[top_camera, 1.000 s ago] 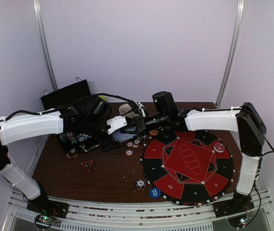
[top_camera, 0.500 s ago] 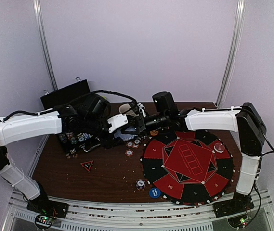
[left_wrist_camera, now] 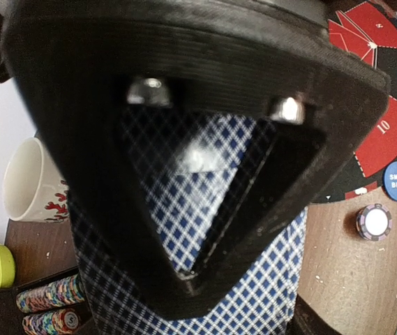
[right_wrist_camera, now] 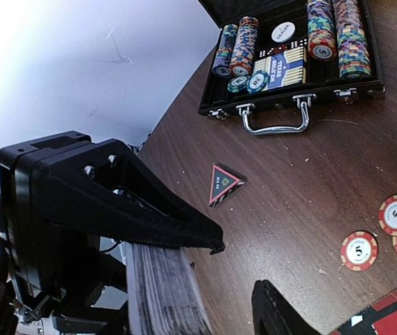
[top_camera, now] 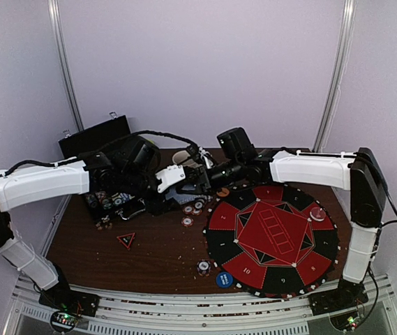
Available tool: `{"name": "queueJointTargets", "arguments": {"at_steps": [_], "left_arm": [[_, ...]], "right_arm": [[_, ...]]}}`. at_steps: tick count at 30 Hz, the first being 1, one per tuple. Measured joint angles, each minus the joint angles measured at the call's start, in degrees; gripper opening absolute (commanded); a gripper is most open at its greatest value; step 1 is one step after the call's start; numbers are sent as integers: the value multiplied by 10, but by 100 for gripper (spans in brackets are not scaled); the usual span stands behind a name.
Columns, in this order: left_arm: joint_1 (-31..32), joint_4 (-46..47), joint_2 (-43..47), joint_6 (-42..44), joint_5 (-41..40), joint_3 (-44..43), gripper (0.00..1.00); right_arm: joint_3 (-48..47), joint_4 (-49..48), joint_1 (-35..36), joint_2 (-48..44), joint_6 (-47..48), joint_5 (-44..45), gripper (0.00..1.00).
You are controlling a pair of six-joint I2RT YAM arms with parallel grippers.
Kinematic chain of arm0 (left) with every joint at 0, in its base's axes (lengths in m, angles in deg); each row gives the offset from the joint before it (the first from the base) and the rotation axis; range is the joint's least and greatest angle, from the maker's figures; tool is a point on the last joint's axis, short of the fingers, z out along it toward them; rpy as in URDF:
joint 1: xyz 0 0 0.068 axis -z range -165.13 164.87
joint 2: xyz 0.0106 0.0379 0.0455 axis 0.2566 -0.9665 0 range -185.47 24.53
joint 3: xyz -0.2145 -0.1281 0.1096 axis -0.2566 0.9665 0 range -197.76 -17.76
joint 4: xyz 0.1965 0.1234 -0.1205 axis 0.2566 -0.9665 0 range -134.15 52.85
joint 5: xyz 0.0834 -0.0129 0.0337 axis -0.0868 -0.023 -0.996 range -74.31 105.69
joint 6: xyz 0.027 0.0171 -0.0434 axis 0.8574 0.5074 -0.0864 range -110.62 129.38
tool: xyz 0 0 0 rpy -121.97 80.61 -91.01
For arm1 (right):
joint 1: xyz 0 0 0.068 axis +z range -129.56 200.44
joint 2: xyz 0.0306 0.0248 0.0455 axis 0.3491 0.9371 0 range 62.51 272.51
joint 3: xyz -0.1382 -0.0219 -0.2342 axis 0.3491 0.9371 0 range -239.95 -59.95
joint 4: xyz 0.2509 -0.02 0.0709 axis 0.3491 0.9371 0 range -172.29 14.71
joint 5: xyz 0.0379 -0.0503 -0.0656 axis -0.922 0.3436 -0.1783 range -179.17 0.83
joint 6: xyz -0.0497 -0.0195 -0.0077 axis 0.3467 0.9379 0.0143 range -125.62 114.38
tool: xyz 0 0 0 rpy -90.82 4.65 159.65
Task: Distribute texas hold em gaming equipment
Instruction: Pass from the right arm to the left, then pick up the poker card from the face-down deck piles.
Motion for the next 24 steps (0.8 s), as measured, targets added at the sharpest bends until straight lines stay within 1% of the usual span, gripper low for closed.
{"name": "queueJointTargets", "arguments": {"at_steps": [5,9,20,22,24], "left_arm": [[0,0,0,0,2,0,62],[0,0,0,0,4,0,62],[0,-8,-4,0,6,0,60],[0,-10,-5,0,6,0,60],[0,-10,-6,0,6,0,60]], "right_arm": [[-5,39,0,-11,29,25,55],[-7,59,-2,-20,45,34,56],[-14,102,-4,-37,69,69,56],[-17,106,-5,-38,73,73,55],[-19,111,-5,-40,78,77,52]]}}
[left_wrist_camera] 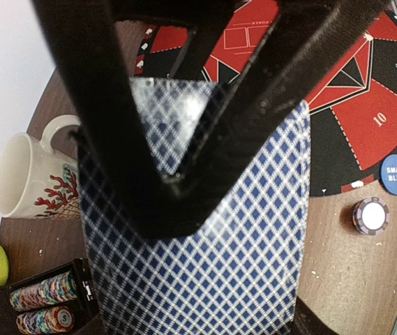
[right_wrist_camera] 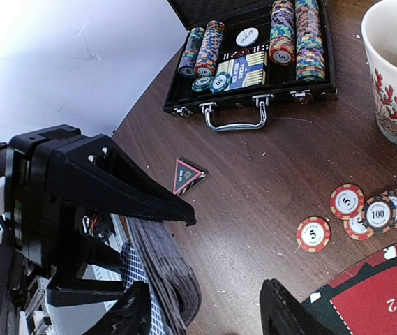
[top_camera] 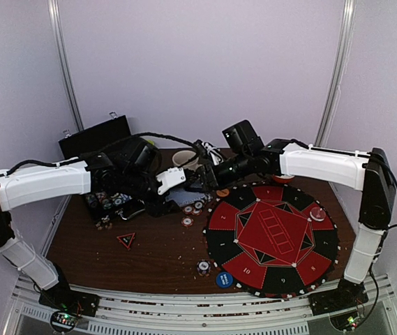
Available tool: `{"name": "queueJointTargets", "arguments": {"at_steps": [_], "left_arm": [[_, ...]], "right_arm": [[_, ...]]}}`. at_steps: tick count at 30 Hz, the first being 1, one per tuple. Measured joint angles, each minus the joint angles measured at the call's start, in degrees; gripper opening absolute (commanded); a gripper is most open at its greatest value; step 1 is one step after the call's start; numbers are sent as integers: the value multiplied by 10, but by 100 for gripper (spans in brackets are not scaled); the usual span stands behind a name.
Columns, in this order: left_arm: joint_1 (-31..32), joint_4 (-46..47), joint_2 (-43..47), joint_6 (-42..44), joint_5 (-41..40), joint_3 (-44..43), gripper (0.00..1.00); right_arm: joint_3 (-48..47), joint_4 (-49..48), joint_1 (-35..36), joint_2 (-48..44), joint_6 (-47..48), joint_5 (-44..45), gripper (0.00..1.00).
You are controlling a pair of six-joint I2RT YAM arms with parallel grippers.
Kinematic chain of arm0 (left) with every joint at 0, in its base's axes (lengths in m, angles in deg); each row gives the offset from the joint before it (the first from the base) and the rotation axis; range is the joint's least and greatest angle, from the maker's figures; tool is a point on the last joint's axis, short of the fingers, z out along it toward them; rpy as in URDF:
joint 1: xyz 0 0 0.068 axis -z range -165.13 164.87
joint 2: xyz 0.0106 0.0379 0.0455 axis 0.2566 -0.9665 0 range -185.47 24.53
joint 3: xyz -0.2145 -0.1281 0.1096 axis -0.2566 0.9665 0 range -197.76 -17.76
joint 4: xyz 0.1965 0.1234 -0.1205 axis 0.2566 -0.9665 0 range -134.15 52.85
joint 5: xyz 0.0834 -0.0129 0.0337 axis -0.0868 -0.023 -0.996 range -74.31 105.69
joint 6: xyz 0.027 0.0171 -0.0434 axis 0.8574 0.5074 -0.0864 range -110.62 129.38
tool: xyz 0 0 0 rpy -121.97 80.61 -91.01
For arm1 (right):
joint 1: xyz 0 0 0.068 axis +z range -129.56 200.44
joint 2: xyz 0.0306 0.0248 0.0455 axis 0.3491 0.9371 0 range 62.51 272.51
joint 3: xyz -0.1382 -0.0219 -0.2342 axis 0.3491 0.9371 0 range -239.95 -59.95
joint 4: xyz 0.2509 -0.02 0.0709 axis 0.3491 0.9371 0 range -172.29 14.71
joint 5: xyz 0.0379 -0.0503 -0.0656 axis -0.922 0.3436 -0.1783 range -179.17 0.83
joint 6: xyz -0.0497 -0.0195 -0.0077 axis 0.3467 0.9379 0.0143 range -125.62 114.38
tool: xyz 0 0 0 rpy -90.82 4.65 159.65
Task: Distribute texas hold em gaming equipment
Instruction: Pick up the poker card from the face-down deck piles.
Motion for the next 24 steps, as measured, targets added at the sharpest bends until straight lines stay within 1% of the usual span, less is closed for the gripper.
{"name": "queueJointTargets", "arguments": {"at_steps": [4,19,22,24], "left_arm": [[0,-2,-1,0,0,0,60],[0,-3,-1,0,-5,0,59],[0,-3,-1,0,-5,0,59],[0,-3,-1,0,-5,0,59]], "right_arm": [[0,18,0,-7,8,15,46],[-5,56,0,-29,29,52,36],[-5,59,0,-33,30,55,32],[-5,62,0,-35,31,57,32]]}}
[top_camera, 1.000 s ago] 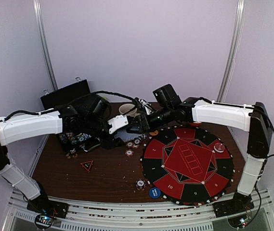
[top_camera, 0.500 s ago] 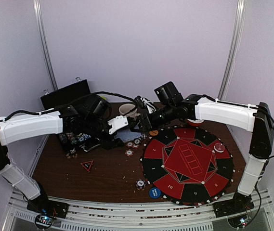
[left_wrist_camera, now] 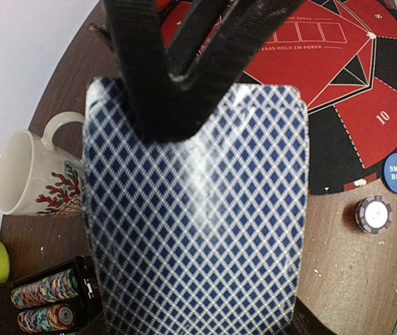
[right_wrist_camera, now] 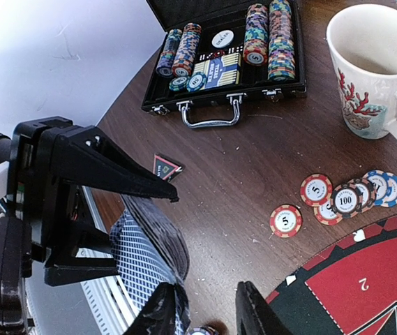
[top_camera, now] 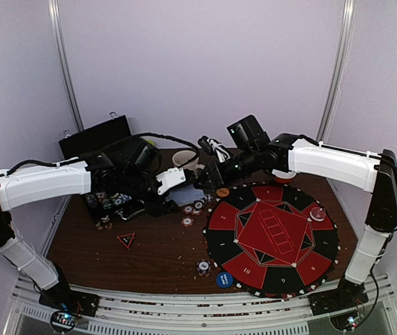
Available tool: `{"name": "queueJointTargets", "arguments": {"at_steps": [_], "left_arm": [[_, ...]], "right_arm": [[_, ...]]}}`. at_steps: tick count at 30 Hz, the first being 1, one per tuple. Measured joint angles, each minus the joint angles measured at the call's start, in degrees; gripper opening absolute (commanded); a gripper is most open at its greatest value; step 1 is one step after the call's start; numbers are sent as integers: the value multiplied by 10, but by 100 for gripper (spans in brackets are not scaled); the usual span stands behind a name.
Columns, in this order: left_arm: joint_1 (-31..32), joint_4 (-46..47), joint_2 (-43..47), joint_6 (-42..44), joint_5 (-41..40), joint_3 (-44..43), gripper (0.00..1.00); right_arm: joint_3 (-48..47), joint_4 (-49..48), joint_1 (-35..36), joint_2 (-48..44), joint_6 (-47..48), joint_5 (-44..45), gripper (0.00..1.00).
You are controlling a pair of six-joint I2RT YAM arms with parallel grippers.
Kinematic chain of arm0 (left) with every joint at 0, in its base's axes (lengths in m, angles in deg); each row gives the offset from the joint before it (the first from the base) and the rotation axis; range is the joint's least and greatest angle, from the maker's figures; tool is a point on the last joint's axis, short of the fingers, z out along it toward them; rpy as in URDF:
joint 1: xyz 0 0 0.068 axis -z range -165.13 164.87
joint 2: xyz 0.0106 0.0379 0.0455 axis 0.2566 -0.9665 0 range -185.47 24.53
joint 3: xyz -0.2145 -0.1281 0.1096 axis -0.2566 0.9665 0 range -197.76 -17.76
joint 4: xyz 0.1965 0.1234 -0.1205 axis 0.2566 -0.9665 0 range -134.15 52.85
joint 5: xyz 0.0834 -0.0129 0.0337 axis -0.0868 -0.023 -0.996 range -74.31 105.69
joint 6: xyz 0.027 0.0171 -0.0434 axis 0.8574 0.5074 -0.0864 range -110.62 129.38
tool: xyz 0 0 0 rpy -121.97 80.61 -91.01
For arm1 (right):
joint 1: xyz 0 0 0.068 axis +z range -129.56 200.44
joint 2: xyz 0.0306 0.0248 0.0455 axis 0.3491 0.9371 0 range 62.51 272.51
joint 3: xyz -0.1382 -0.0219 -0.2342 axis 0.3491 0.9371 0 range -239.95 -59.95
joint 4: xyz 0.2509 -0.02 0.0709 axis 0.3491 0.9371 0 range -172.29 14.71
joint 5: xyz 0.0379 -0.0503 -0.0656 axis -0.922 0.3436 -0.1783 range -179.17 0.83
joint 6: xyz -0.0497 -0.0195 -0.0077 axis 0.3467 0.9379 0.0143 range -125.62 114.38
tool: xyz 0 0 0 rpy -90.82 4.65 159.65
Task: Distribute texas hold em gaming equipment
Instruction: Pick up the poker card from the face-down deck piles.
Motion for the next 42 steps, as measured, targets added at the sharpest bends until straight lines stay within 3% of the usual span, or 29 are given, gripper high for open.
{"name": "queueJointTargets", "arguments": {"at_steps": [4,14,31,42], "left_arm": [[0,0,0,0,-3,0,59],[0,0,-2,0,-3,0,56],[0,0,-4,0,-7,0,55],[0,0,-4,0,-11,0,55]], "right_arm": [[0,3,0,0,-2,2,46],[-3,-8,1,11,-4,-8,48],[-5,24,1,3,9,45,39],[-5,30,1,0,13,35,15]]}}
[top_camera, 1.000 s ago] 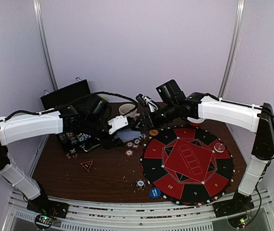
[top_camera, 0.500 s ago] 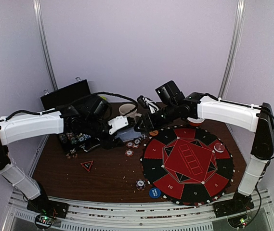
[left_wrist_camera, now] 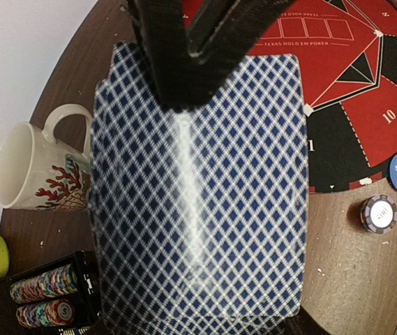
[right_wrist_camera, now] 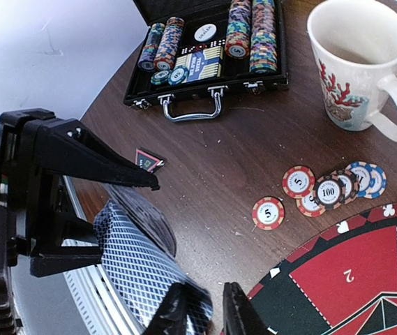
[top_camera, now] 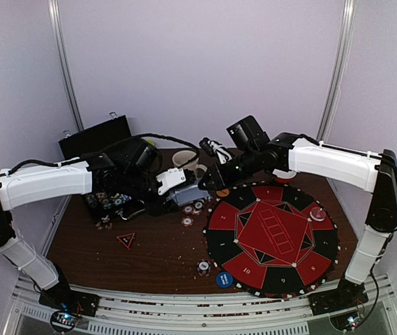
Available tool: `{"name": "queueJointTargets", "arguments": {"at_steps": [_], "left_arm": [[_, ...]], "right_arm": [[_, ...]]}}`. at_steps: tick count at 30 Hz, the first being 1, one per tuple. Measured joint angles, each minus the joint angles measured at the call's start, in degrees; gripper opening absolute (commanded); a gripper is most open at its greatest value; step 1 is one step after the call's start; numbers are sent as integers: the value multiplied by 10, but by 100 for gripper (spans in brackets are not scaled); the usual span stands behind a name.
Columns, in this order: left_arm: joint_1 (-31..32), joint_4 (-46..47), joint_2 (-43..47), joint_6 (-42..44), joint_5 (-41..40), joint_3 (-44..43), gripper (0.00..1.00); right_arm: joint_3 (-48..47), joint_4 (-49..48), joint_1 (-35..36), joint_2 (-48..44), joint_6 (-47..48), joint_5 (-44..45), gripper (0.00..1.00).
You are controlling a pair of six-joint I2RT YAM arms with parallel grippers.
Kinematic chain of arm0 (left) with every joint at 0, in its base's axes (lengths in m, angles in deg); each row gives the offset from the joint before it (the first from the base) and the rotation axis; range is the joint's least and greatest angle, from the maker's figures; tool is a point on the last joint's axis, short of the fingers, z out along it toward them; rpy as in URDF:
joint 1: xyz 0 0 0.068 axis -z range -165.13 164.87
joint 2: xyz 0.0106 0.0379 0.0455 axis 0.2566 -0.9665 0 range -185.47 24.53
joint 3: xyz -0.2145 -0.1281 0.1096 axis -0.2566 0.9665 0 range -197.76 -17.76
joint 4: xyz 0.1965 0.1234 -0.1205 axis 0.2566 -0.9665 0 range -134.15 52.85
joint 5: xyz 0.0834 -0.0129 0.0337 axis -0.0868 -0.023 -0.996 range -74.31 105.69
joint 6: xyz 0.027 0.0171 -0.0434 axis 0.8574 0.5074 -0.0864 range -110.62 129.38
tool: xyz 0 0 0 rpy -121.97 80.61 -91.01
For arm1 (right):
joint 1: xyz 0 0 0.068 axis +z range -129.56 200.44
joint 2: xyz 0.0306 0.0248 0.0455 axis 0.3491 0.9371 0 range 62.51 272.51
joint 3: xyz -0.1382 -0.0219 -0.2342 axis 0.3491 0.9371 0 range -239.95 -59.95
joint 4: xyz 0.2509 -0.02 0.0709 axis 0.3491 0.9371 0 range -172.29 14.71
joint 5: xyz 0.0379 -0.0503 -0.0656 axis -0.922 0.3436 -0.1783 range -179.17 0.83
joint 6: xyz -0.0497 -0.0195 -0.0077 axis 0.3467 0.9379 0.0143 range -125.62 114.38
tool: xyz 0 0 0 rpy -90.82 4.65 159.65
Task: Distribute texas hold em gaming equipment
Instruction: Pick up the poker card from the face-down deck piles, then distribute the poker card in the big blind area.
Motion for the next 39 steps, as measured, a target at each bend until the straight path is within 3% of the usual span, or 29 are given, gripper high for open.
{"name": "queueJointTargets", "arguments": {"at_steps": [8,29,39], "left_arm": [[0,0,0,0,-3,0,55],[0,0,0,0,-3,4,55],[0,1,0,0,-3,8,55]], "right_arm": [[0,2,0,-10,-1,-11,0],[-15,31,-5,-34,16,-29,0],[21,-39,-74,-122,-36,-70,0]]}}
